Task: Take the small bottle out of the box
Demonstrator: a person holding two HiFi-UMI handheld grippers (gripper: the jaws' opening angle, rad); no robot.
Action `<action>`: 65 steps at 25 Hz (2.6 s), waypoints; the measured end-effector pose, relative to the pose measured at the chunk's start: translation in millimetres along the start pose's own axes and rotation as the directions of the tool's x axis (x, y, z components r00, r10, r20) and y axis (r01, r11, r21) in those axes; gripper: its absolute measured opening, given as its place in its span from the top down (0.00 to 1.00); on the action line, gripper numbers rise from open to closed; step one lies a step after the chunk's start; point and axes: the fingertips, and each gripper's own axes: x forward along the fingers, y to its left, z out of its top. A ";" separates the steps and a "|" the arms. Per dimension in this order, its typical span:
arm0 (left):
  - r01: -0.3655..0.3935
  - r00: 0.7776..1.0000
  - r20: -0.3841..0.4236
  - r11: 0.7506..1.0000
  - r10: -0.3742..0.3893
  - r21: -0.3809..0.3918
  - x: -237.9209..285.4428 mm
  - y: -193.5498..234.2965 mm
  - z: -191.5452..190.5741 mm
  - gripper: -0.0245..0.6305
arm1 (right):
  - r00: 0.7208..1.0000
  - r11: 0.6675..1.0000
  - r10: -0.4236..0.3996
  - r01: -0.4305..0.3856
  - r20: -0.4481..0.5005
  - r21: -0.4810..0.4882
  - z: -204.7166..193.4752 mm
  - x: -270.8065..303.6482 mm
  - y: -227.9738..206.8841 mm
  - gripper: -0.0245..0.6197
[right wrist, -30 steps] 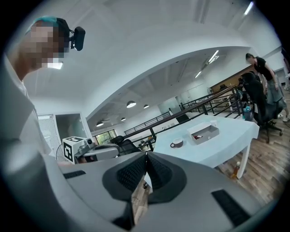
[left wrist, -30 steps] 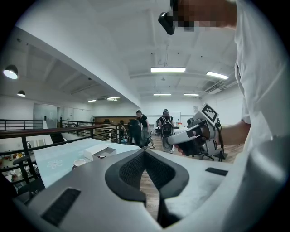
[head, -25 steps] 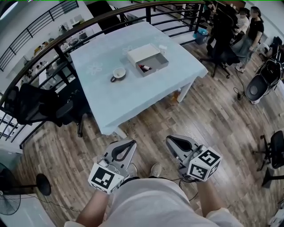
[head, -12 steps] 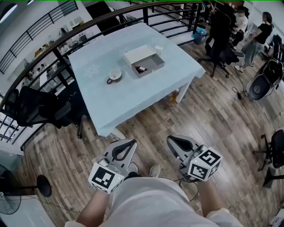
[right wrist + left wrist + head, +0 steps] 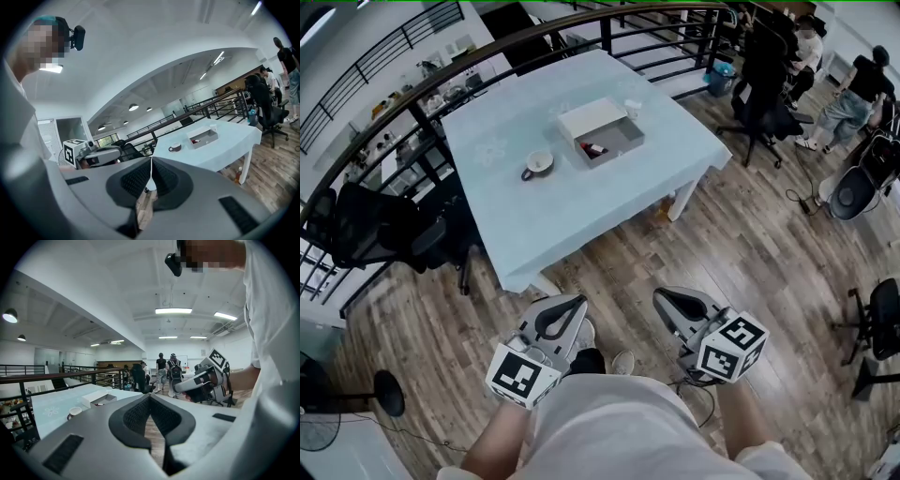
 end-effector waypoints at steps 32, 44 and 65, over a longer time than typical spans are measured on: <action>0.028 1.000 -0.001 0.998 -0.028 -0.053 90.3 143.7 -4.9 0.93 | 0.995 0.994 -0.098 0.099 -0.033 0.033 53.3 110.9 -94.7 0.93; 0.058 0.998 -0.012 0.996 -0.059 -0.068 120.7 224.6 -7.4 0.93 | 0.992 0.992 -0.117 0.119 -0.050 0.043 83.9 187.9 -120.8 0.93; 0.079 0.997 0.014 0.995 -0.079 -0.053 121.4 328.4 -2.7 0.93 | 0.985 0.984 -0.171 0.172 -0.036 0.039 120.2 283.1 -132.6 0.93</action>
